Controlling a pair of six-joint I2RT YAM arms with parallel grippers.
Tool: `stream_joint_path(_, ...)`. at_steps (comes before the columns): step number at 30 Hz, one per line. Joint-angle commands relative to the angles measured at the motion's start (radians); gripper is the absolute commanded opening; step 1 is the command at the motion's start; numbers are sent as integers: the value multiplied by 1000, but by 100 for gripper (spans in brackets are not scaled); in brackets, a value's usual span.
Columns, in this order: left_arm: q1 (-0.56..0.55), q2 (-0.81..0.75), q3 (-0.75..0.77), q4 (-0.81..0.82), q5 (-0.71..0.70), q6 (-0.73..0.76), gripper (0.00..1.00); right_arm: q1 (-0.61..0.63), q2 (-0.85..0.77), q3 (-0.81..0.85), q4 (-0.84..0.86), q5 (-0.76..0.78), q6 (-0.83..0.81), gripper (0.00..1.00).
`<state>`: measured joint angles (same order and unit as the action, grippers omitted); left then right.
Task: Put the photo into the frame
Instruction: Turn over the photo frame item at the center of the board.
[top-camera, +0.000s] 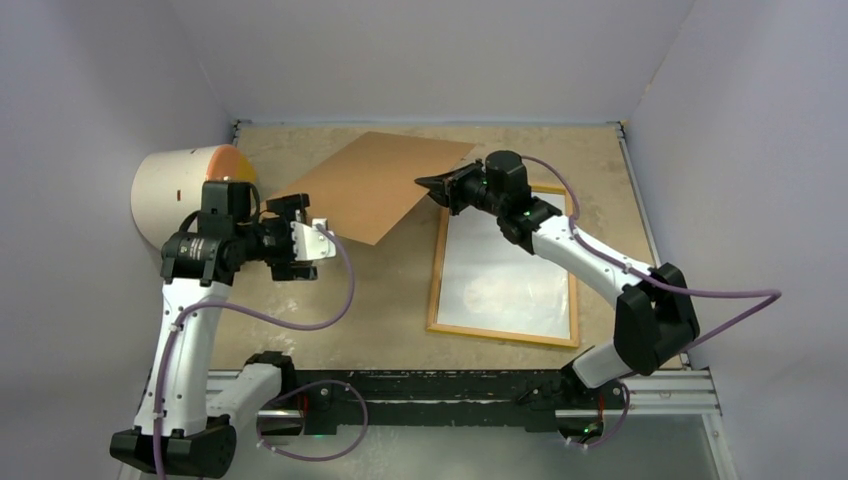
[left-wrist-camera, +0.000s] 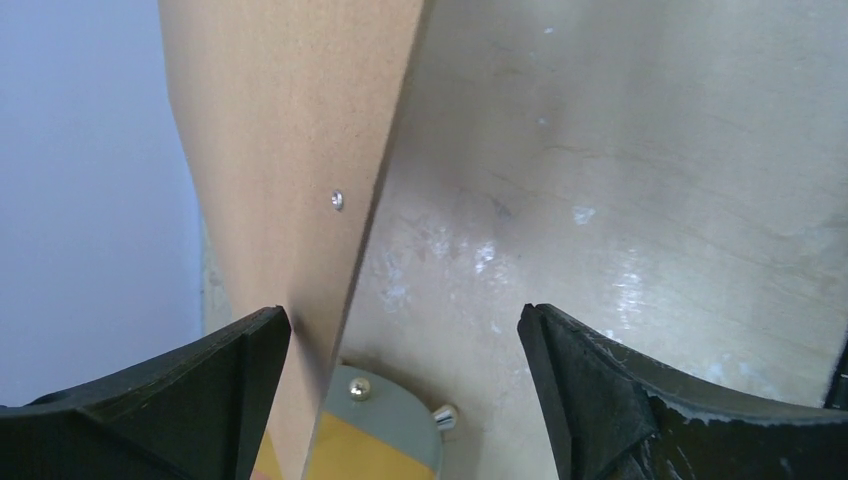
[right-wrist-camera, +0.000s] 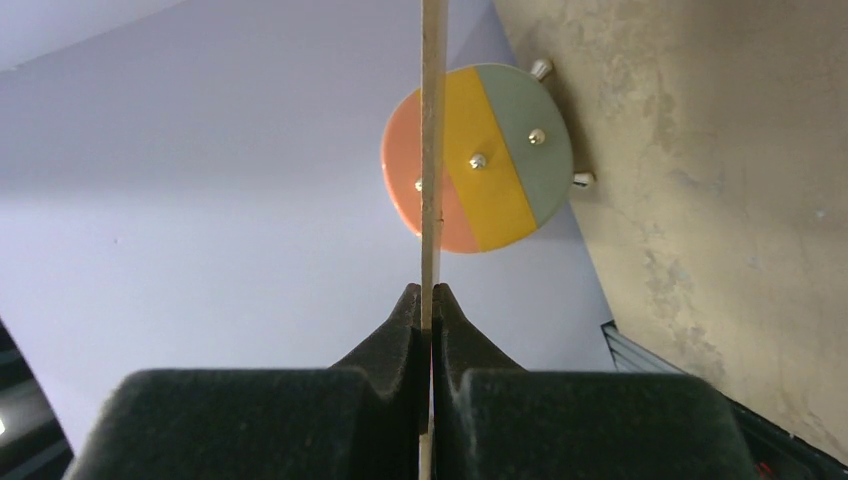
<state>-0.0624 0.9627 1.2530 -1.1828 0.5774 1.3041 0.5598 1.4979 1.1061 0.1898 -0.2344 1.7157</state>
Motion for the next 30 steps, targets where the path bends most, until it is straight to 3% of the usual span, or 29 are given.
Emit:
stream_joint_path(1,-2,-1,-3,165,-21,-27,89,-5,-33,23,192,-62,74,0)
stream_joint_path(11,-2,-21,-57,338,-41,-2,54,14,-8,15,230,-100,109,0)
stream_joint_path(13,-2,-34,-78,385,-48,1,40,13,-7,16,226,-100,107,0)
stream_joint_path(15,-2,-50,-92,436,-54,-4,18,14,-1,23,215,-103,94,0)
stream_joint_path(16,-2,-61,-105,470,-64,-15,8,14,2,31,201,-108,79,5)
stream_joint_path(17,-2,-70,-117,512,-72,-26,0,14,8,39,173,-129,59,16)
stream_joint_path(19,-2,-86,-135,575,-86,-37,0,12,17,49,151,-185,18,33)
stream_joint_path(26,-2,-27,-107,622,-91,-54,0,-92,-12,83,-64,-425,-392,68)
stream_joint_path(30,-2,24,-52,563,-68,-32,0,-172,-60,146,-253,-550,-885,77)
